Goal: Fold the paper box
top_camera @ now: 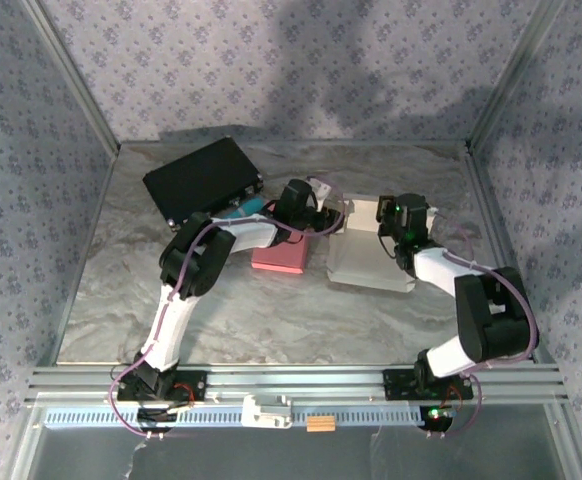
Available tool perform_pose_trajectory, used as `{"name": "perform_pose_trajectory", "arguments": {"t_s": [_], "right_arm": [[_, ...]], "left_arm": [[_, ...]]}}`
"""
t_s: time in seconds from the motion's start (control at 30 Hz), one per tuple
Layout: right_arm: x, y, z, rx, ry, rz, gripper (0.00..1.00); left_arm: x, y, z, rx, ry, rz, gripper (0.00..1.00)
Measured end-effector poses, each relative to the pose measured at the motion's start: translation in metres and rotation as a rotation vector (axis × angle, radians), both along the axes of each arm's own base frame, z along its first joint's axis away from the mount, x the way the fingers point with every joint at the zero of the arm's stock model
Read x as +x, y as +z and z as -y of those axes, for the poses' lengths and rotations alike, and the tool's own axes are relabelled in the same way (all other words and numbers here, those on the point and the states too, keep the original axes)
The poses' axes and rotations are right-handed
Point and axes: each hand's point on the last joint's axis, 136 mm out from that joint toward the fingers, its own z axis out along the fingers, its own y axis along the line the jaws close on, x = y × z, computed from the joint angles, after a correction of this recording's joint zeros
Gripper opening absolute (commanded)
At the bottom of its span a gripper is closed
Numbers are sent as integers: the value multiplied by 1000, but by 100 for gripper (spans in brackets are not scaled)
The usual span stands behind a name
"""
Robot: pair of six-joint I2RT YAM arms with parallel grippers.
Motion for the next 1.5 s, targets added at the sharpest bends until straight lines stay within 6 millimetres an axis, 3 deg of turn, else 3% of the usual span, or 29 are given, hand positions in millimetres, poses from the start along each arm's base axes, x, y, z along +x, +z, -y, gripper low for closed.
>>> {"name": "perform_pose_trajectory", "arguments": {"t_s": [0.2, 0.43, 0.6, 0.83, 1.07, 1.27, 1.5], "right_arm": [[11, -5, 0, -21, 17, 4, 0], [17, -24, -5, -33, 20, -22, 0], [19, -22, -10, -32, 21, -18, 0], [18, -25, -8, -42, 4, -31, 0], [17, -24, -10, -54, -6, -28, 0], [15, -23, -12, -65, -8, -5, 0], [10, -20, -13, -70, -10, 13, 0]], "left_arm": [[4, -1, 4, -11, -21, -4, 51], [11, -3, 6, 20, 8, -6, 49], [12, -6, 6, 59, 50, -11, 45], [10, -8, 10, 78, 85, -6, 36], [7, -9, 11, 102, 135, -6, 13], [5, -8, 11, 131, 184, 7, 0], [2, -7, 10, 171, 239, 28, 0]]}}
